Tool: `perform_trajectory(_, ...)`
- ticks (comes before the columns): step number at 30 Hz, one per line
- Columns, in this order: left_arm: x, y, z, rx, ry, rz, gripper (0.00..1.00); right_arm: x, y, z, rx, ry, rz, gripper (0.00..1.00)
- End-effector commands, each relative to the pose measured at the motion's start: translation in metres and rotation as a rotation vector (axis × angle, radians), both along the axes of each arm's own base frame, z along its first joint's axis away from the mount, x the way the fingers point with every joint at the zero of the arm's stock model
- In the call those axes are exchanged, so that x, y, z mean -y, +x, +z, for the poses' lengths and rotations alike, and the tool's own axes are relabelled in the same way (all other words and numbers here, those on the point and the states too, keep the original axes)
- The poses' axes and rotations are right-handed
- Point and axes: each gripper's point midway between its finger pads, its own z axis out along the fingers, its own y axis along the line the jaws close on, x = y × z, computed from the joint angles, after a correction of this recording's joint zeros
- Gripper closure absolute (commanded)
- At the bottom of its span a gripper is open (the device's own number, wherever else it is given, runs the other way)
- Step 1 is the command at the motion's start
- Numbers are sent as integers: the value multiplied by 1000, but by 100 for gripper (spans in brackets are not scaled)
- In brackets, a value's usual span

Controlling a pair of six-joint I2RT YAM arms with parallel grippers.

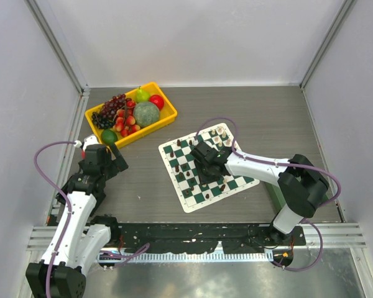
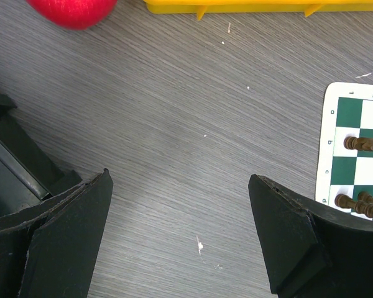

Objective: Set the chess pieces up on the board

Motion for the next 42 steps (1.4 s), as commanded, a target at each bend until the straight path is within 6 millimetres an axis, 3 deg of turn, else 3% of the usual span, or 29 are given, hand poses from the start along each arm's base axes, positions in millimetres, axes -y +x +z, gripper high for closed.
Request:
perform_trajectory(1,-2,6,8,38,3,10,1,-8,10,8,47,18,-9,63)
perform_trajectory(16,-3,5,7,35,6,9,1,-9,13,12,63,25,5,75)
perform_trajectory(22,-3,5,8,36,7,8,1,-2,16,41,130,46,-1,78)
perform_trajectory(28,-1,7,8,36,3,1,1,28,17,68,209,22,-64,78)
perform_trajectory(33,0,7,7,34,-4,0,1,71,26,76,248,1,-194,78)
perform_trajectory(42,2,9,10,44,-13,-3,1,152,46,52,258,-86,-413,78)
